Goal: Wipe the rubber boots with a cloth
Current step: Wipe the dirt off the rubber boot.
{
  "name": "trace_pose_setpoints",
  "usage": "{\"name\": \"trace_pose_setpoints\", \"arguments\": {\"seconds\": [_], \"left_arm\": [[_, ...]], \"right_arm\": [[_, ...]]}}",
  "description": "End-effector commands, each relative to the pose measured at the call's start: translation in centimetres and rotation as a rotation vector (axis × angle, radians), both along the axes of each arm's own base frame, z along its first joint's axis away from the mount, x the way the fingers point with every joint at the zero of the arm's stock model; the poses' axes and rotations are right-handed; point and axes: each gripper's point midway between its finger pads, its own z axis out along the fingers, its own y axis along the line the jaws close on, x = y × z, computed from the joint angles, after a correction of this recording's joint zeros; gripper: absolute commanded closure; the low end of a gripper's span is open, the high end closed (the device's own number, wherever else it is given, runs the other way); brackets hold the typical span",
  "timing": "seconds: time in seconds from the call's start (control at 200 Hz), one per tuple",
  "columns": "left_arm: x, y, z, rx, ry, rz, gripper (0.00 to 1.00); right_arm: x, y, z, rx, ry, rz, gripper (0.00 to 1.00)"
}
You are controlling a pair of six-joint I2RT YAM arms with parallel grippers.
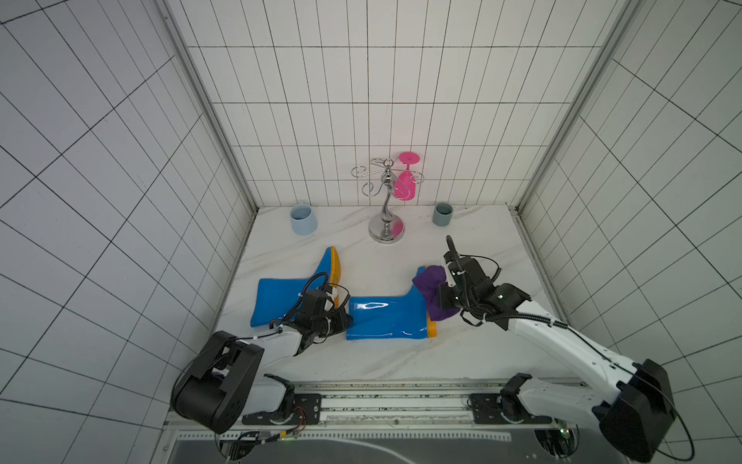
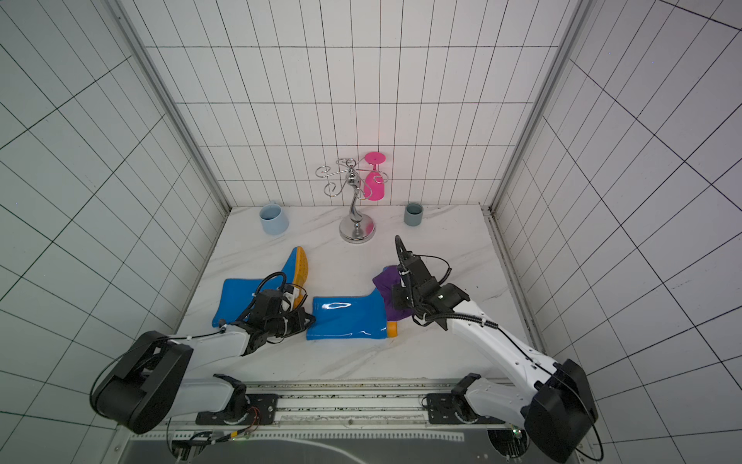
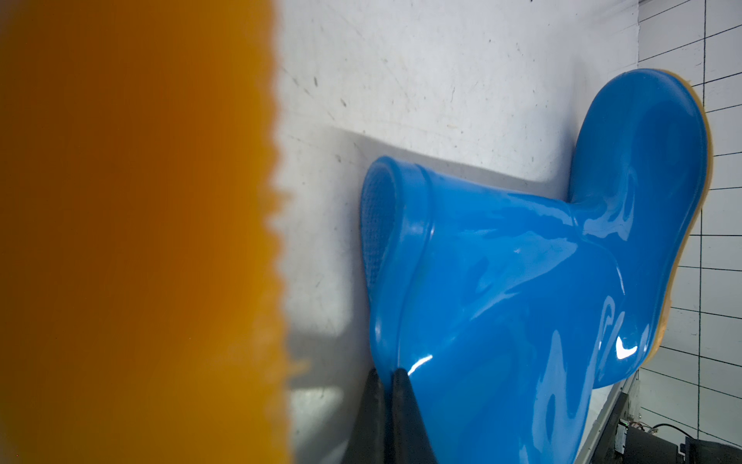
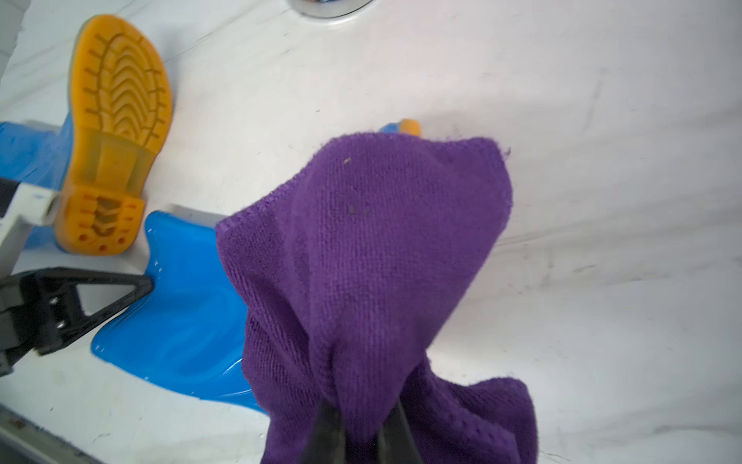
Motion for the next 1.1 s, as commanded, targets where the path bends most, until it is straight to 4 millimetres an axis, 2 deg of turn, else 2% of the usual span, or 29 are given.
{"name": "trace_pose_setpoints", "arguments": {"seconds": [0.0, 0.235, 0.335, 0.43, 0.595, 0.71, 0.84, 1.094], "left_arm": [[-2.4, 0.3, -2.0, 0.020, 0.100, -0.015, 1.00], [-2.4, 0.3, -2.0, 0.019, 0.098, -0.017, 1.00], [-2.4, 0.2, -2.0, 0.019, 0.098, -0.020, 1.00], [-2.4, 0.2, -2.1, 0.019, 0.099, -0.021, 1.00], [-2.4, 0.1, -2.0, 0.017, 0.097, -0.024, 1.00], [-2.4, 0.1, -2.1, 0.016, 0.098, -0.024, 1.00], [-2.4, 0.1, -2.1, 0.012, 0.095, -0.026, 1.00], [-2.5, 0.0, -2.1, 0.005, 0.091, -0.027, 1.00]], "right_arm": [[0.9, 2.3, 1.8, 0.012, -0.027, -0.027, 1.00], [1.3, 2.6, -1.6, -0.085, 0.012, -0.043, 1.00], [1.1, 3.4, -2.5, -0.087, 0.027, -0.023, 1.00], [1.0, 4.6, -2.7, -0.080, 0.026, -0.004, 1.00], [1.4, 6.6, -1.2, -0.060, -0.008, 0.026, 1.00], [1.5, 8.4, -0.9, -0.049, -0.010, 0.059, 1.00], [1.8, 11.5, -0.7, -0.039, -0.020, 0.114, 1.00], [2.3, 17.4, -1.7, -0.084, 0.019, 0.257, 1.00]]}}
